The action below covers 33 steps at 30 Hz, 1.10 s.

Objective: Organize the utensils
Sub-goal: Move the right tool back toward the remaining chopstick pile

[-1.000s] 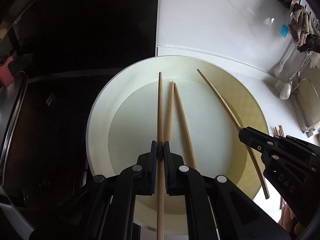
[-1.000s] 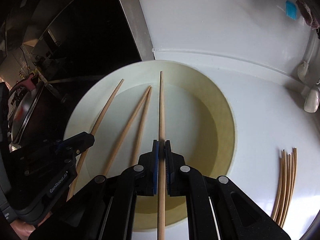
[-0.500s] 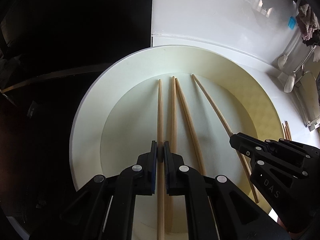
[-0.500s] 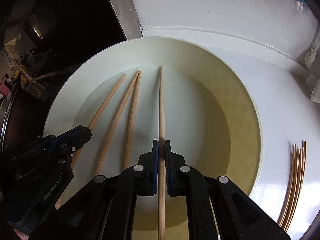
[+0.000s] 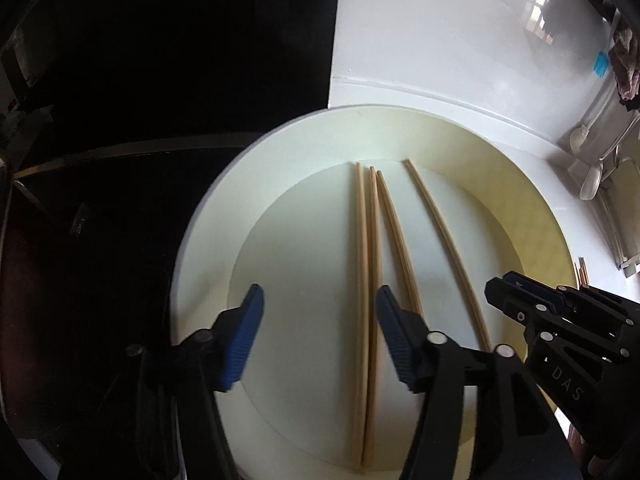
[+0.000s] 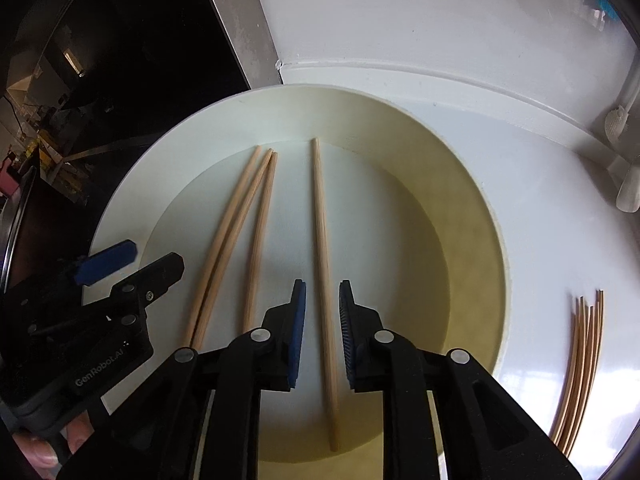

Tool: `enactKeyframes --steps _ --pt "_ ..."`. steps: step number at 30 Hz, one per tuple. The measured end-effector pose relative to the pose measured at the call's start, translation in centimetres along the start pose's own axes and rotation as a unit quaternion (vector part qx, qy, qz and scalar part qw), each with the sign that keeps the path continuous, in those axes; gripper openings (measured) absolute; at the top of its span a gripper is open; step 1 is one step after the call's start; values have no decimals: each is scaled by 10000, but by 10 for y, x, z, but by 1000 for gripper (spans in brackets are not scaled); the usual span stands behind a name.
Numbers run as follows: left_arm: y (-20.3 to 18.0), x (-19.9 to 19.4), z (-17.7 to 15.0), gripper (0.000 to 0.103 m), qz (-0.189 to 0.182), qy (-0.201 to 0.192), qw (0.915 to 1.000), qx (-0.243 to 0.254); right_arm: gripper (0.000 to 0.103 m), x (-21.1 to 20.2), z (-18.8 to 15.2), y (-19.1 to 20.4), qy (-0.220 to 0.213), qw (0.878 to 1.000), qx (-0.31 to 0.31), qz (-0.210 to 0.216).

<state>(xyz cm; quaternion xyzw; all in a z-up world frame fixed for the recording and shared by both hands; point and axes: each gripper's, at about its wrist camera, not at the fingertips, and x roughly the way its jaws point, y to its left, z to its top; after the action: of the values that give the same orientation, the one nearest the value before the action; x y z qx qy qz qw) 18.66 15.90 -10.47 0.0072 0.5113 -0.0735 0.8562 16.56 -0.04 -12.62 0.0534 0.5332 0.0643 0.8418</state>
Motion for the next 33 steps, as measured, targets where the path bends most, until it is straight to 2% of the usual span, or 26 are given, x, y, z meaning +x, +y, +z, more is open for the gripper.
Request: enactKeyframes --steps 2,3,7,10,20,27,33 --pt "6 -9 0 66 9 -80 9999 -85 18 -10 -3 -2 -105 9999 1 23" --pt "8 -14 -1 68 26 -121 9998 -121 22 -16 -5 -3 -144 9999 12 43" --pt "13 -34 -5 84 138 -343 9992 -161 28 -38 -18 -5 -329 9994 19 97" --pt "13 -46 -10 84 168 -407 9989 -154 36 -51 -25 -4 -459 9989 -4 84" --pt "-3 -85 -30 85 182 -581 9981 -84 37 -82 -54 -13 -592 9982 -92 78" --pt "-32 -105 -48 86 145 -667 9977 1 41 -109 -82 -34 -644 9979 -51 56" --pt "-67 -110 -61 86 21 -601 9980 205 43 -129 -108 -68 -640 9979 133 -14"
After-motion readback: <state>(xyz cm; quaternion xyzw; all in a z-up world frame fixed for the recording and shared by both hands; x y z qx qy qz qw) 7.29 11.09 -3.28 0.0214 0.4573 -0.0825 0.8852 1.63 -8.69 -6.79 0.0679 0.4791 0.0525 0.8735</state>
